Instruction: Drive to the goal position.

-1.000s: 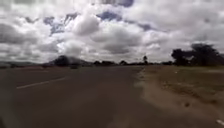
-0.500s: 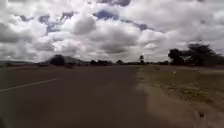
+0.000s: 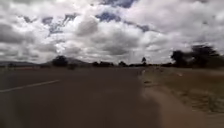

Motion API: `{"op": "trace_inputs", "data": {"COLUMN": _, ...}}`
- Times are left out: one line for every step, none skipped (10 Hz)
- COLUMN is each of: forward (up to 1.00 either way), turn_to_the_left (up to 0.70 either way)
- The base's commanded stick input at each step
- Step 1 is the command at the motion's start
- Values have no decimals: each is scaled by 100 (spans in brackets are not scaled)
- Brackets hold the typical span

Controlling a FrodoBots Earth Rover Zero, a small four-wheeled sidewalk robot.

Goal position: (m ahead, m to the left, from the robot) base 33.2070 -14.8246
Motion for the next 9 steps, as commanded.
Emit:
{"op": "trace_inputs", "data": {"forward": 85, "turn_to_the_left": -34}}
{"op": "trace_inputs", "data": {"forward": 85, "turn_to_the_left": -34}}
{"op": "trace_inputs", "data": {"forward": 85, "turn_to_the_left": -34}}
{"op": "trace_inputs", "data": {"forward": 85, "turn_to_the_left": -34}}
{"op": "trace_inputs", "data": {"forward": 85, "turn_to_the_left": -20}}
{"op": "trace_inputs", "data": {"forward": 85, "turn_to_the_left": -2}}
{"op": "trace_inputs", "data": {"forward": 85, "turn_to_the_left": 0}}
{"op": "trace_inputs", "data": {"forward": 85, "turn_to_the_left": 0}}
{"op": "trace_inputs", "data": {"forward": 85, "turn_to_the_left": -3}}
